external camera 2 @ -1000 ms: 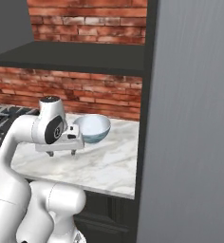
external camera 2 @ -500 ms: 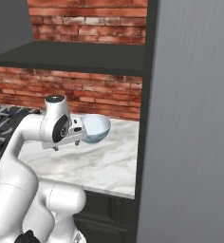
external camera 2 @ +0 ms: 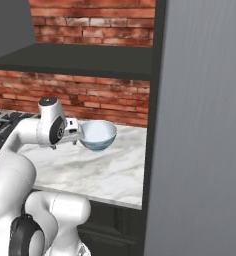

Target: Pick the cup and bowl from the counter and place them on the counter next to the sink.

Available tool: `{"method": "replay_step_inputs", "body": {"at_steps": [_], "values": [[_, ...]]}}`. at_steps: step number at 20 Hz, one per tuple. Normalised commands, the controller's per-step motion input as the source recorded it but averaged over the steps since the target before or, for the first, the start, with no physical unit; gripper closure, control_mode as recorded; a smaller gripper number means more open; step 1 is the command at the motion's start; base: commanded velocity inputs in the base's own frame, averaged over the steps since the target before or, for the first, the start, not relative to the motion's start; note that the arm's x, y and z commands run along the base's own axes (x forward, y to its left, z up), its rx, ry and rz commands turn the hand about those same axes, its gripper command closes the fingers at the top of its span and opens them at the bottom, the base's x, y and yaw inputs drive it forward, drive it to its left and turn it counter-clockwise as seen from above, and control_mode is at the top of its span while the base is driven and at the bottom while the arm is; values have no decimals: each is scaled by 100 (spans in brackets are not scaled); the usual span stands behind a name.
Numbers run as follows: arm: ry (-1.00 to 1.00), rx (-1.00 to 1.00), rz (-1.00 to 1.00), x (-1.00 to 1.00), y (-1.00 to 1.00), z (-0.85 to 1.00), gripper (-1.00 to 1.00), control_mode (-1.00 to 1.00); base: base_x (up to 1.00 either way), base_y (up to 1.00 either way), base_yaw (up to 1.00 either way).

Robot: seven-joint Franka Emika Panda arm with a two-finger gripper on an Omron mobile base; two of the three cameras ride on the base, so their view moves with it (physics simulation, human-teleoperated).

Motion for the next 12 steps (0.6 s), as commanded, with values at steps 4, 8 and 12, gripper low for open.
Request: {"method": "replay_step_inputs", "body": {"at_steps": [4, 8, 12], "values": [[-11, 0, -13, 54, 6, 0, -100, -100, 0, 0, 0], [-6, 0, -12, 49, 2, -1, -100, -100, 0, 0, 0], [-6, 2, -5, 40, 0, -9, -100, -100, 0, 0, 0]]}}
